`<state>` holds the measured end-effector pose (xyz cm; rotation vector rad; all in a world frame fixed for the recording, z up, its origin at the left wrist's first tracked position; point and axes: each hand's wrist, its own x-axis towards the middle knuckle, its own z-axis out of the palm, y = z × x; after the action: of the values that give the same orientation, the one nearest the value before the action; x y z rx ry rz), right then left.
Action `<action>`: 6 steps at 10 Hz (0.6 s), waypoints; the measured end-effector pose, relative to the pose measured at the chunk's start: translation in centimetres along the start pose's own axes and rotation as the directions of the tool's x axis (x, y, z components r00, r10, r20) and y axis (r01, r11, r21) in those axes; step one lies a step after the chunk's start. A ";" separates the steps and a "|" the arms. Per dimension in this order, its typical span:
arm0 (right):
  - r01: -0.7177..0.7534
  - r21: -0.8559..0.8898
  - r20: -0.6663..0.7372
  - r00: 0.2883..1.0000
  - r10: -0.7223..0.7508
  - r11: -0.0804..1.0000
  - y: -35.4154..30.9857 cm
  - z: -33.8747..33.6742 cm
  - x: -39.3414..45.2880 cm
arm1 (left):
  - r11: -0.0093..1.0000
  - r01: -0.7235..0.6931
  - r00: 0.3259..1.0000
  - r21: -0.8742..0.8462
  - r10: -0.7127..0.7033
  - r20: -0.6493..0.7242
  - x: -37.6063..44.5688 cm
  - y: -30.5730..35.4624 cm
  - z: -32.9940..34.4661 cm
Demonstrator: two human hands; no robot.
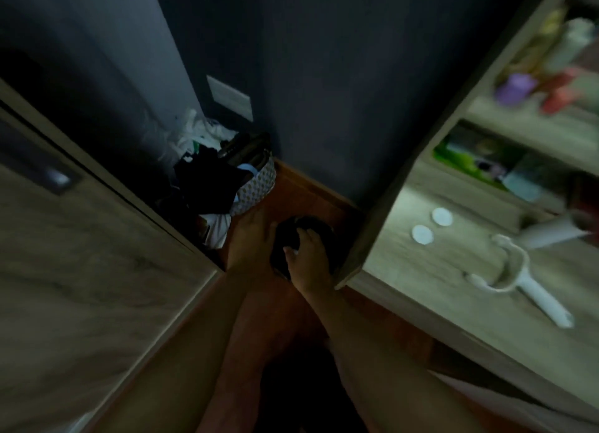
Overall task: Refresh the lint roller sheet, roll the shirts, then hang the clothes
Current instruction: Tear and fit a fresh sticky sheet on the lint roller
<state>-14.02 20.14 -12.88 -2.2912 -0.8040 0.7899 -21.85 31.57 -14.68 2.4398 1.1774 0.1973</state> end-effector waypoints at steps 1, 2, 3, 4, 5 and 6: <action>0.150 -0.010 -0.069 0.986 -0.150 0.989 -3.7 -5.1 -4.9 | 0.973 0.038 0.999 -0.226 -0.038 0.003 -4.1 7.0 -10.1; 0.260 -0.001 -0.172 0.951 -0.257 0.966 -5.7 -10.3 -8.5 | 0.955 -0.046 0.999 -0.294 0.041 -0.023 -5.1 9.6 -11.9; 0.296 -0.008 -0.294 0.912 -0.285 0.955 -5.4 -16.0 -10.3 | 0.966 -0.125 0.989 -0.226 0.103 -0.107 -5.6 13.8 -12.6; 0.273 -0.002 -0.358 0.898 -0.256 0.962 -3.4 -21.3 -11.4 | 0.937 -0.215 0.969 -0.274 0.172 -0.175 -6.8 18.8 -12.5; 0.270 -0.005 -0.407 0.879 -0.249 0.963 0.0 -26.1 -12.6 | 0.930 -0.268 0.950 -0.253 0.211 -0.228 -8.1 23.6 -11.4; 0.255 0.021 -0.429 0.876 -0.222 0.967 4.2 -30.7 -13.8 | 0.933 -0.264 0.950 -0.244 0.207 -0.234 -9.8 28.3 -9.7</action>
<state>-0.49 -1.94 9.05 -2.1273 -0.8121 0.1916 -10.71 11.38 6.76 2.3470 0.8616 0.6540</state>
